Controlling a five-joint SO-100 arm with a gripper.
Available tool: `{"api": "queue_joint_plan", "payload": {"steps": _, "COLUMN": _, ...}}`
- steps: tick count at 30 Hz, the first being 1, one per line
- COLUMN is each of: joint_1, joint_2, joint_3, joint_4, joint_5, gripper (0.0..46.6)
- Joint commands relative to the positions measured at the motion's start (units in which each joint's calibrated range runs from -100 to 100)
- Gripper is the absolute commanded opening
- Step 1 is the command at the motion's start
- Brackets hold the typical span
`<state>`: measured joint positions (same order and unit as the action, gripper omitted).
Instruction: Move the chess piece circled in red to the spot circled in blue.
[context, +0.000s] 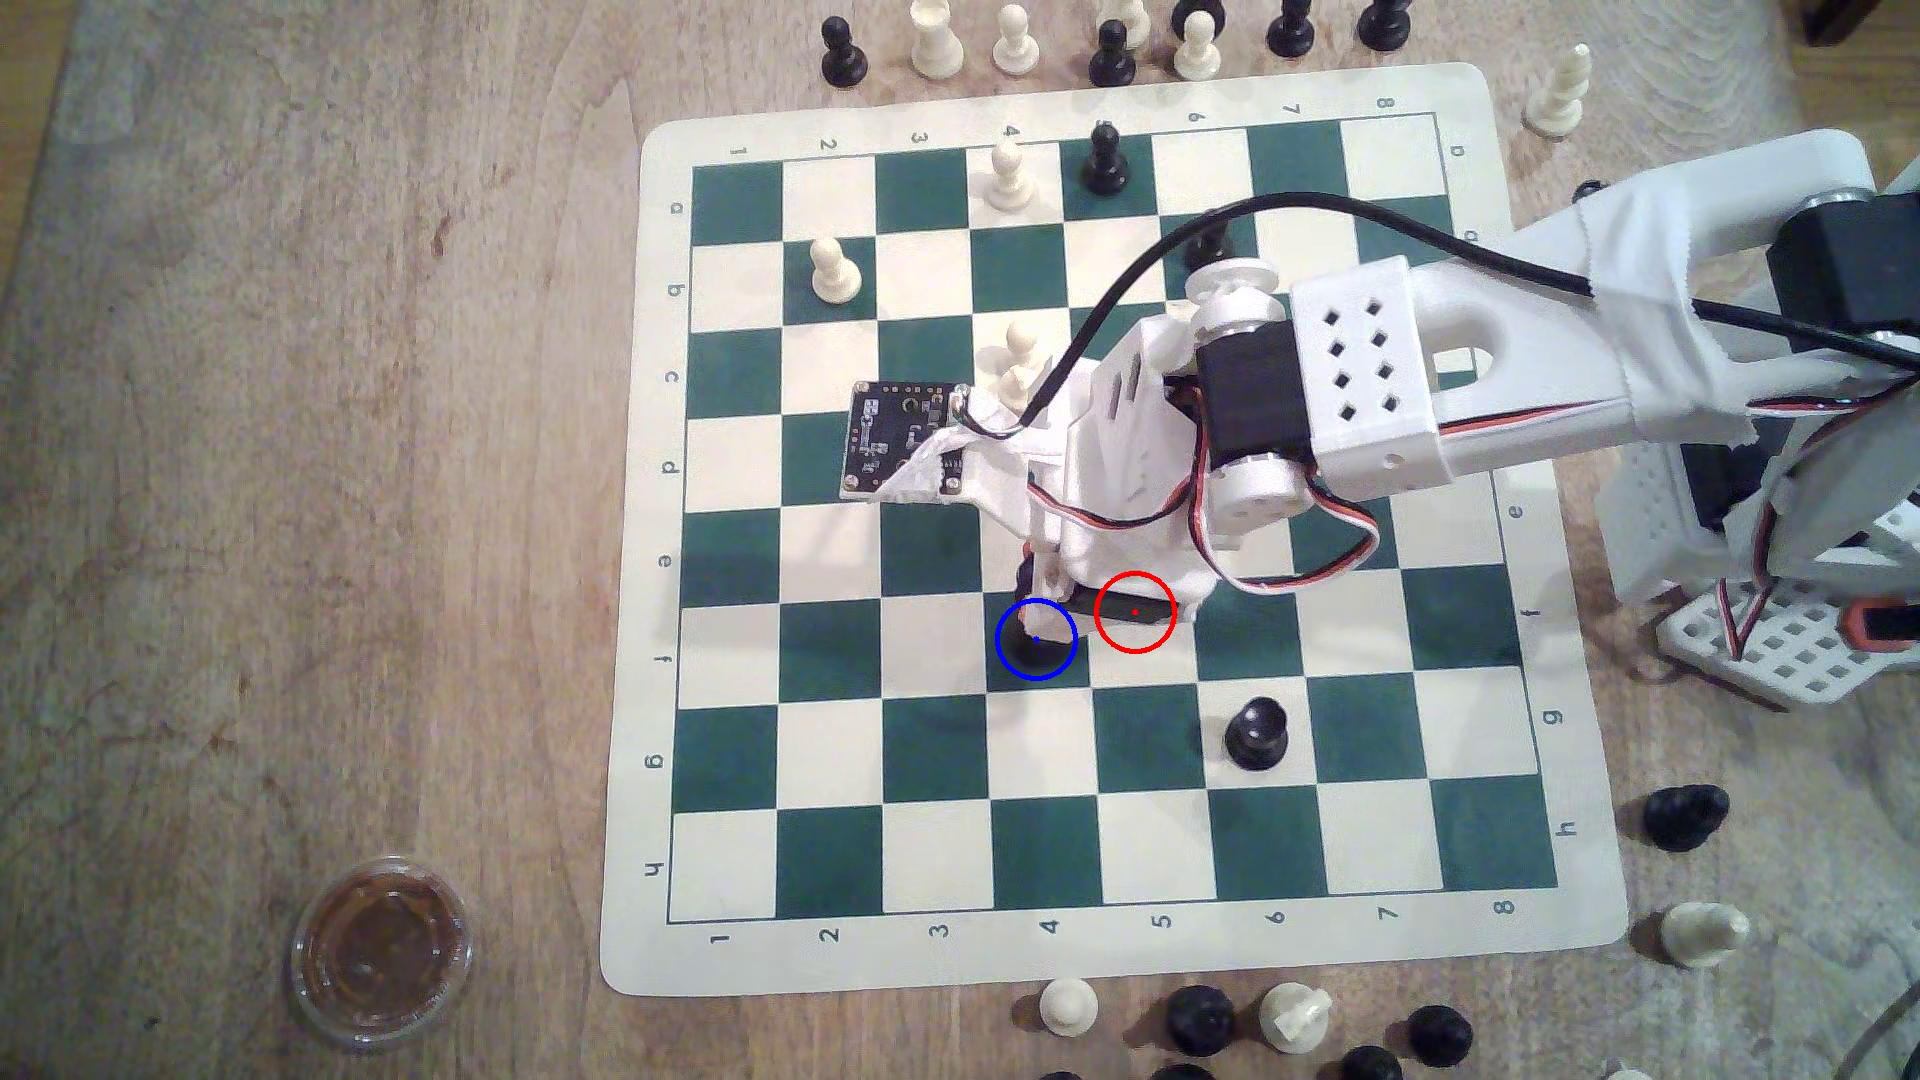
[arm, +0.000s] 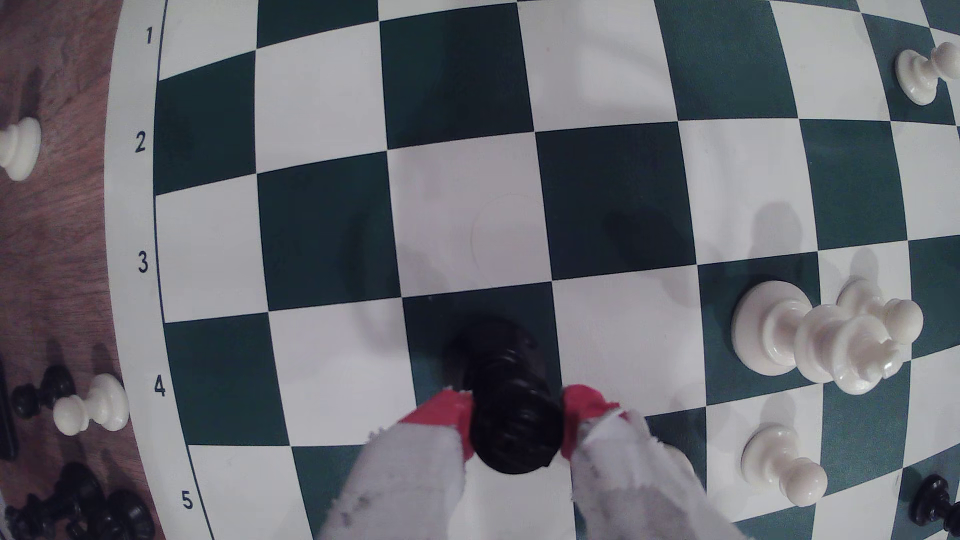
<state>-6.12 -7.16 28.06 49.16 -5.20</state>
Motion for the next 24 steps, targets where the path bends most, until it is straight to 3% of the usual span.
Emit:
{"api": "queue_joint_plan", "payload": {"steps": 1, "joint_1": 0.14, "joint_2": -1.16, "joint_3": -5.4, "joint_4": -0.92, "joint_5": 0.2, "gripper": 0.4}}
{"api": "queue_joint_plan", "payload": {"steps": 2, "joint_1": 0.14, "joint_2": -0.99, "joint_3": -5.21, "joint_4": -1.01, "joint_5": 0.2, "gripper": 1.2}}
{"api": "queue_joint_plan", "payload": {"steps": 4, "joint_1": 0.14, "joint_2": -0.73, "joint_3": -5.21, "joint_4": -1.01, "joint_5": 0.29, "gripper": 7.3}}
{"api": "queue_joint_plan", "payload": {"steps": 6, "joint_1": 0.45, "joint_2": -0.65, "joint_3": -5.12, "joint_4": -1.01, "joint_5": 0.49, "gripper": 18.6}}
{"api": "queue_joint_plan", "payload": {"steps": 7, "joint_1": 0.53, "joint_2": -0.65, "joint_3": -5.12, "joint_4": -1.01, "joint_5": 0.49, "gripper": 19.9}}
{"api": "queue_joint_plan", "payload": {"steps": 12, "joint_1": 1.15, "joint_2": -2.51, "joint_3": -4.94, "joint_4": -1.25, "joint_5": 0.34, "gripper": 23.6}}
{"api": "queue_joint_plan", "payload": {"steps": 18, "joint_1": 0.68, "joint_2": -8.97, "joint_3": -0.95, "joint_4": 0.06, "joint_5": 0.2, "gripper": 24.9}}
{"api": "queue_joint_plan", "payload": {"steps": 24, "joint_1": -0.72, "joint_2": -27.47, "joint_3": 13.01, "joint_4": 2.76, "joint_5": 0.54, "gripper": 25.0}}
